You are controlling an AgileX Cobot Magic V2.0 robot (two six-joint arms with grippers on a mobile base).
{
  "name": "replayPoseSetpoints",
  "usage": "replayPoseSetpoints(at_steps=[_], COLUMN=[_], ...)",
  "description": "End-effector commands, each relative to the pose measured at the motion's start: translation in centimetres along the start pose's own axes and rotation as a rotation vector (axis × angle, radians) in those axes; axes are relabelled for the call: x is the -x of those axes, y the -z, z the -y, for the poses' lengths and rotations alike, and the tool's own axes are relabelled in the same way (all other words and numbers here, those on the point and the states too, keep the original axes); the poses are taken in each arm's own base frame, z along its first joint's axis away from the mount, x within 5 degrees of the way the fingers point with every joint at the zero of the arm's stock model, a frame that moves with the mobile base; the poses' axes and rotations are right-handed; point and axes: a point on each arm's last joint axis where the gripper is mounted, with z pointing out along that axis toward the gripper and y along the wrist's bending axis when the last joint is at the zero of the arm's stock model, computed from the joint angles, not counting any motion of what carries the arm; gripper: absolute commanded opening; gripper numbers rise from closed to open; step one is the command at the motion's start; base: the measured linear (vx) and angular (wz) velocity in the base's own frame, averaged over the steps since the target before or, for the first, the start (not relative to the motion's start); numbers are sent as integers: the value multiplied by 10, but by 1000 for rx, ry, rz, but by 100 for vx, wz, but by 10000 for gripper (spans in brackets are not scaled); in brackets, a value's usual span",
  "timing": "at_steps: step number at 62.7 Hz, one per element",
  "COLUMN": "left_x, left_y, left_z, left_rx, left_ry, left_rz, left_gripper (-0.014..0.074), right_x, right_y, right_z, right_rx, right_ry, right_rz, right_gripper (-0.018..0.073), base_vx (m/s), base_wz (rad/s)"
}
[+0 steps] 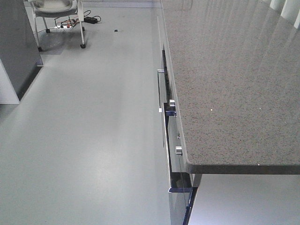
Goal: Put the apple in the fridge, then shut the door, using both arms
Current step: 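Drive away from the counter holding the apple in the right gripper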
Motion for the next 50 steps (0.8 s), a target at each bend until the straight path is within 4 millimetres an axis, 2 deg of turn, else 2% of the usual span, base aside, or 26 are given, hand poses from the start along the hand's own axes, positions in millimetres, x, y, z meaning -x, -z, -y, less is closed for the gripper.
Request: replayPoseSetpoints(at_steps=[1, 50], left_x=[1, 1], left_y=[1, 1], left_z=[-1, -1], left_rx=[14, 14], left_ry=[5, 5], left_rz=[70, 70], left_gripper=[-6, -6], right_x=[13, 13], right_y=[5, 5], right_z=[2, 2], right_rx=[-32, -30], right_ry=[-3, -6], right_rz=[91, 92], right_gripper=[-6, -6], base_vx=[0, 0], base_wz=[0, 1])
